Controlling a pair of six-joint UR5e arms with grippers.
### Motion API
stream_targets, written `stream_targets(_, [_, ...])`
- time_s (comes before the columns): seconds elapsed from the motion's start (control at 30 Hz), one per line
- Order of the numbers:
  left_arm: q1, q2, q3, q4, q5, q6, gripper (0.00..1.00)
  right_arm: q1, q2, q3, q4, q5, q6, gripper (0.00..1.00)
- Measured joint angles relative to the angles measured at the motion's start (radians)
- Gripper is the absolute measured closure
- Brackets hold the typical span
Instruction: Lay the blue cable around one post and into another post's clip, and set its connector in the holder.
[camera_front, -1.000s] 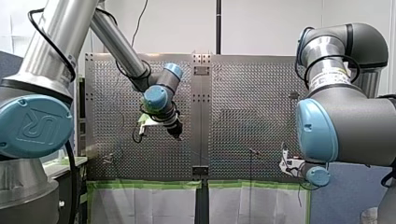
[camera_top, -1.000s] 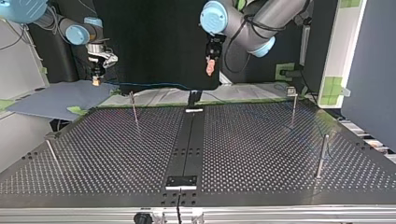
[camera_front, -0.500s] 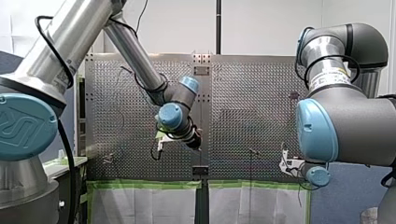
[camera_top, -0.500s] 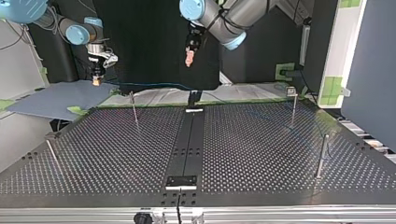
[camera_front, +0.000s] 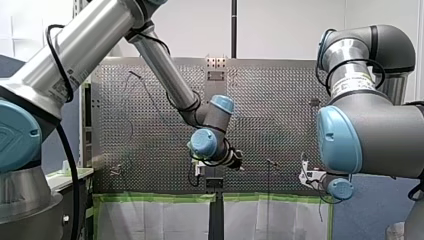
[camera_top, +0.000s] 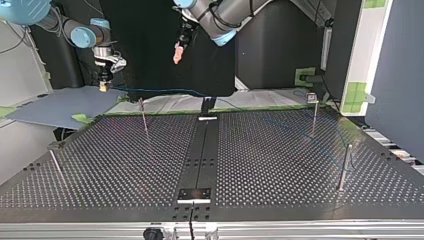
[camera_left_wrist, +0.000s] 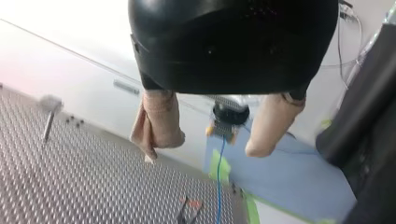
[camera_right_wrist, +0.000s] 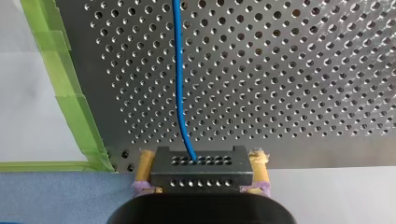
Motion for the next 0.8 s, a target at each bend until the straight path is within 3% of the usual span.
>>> stream_targets(0.2, [0.001,-0.053,0.053,0.061,-0.019,-0.005,0.0,0.0,0.0,0.0,0.0,0.0,0.0,1.0])
stream_targets(0.53, [0.066,-0.106,0.106,0.162,-0.006,-0.006,0.0,0.002,-0.001,-0.001,0.002,0.0,0.0,1.0])
stream_targets(0.8, [0.049,-0.178,0.179,0.242,0.016,0.001,0.0,0.0,-0.001,-0.001,0.005,0.0,0.0,1.0])
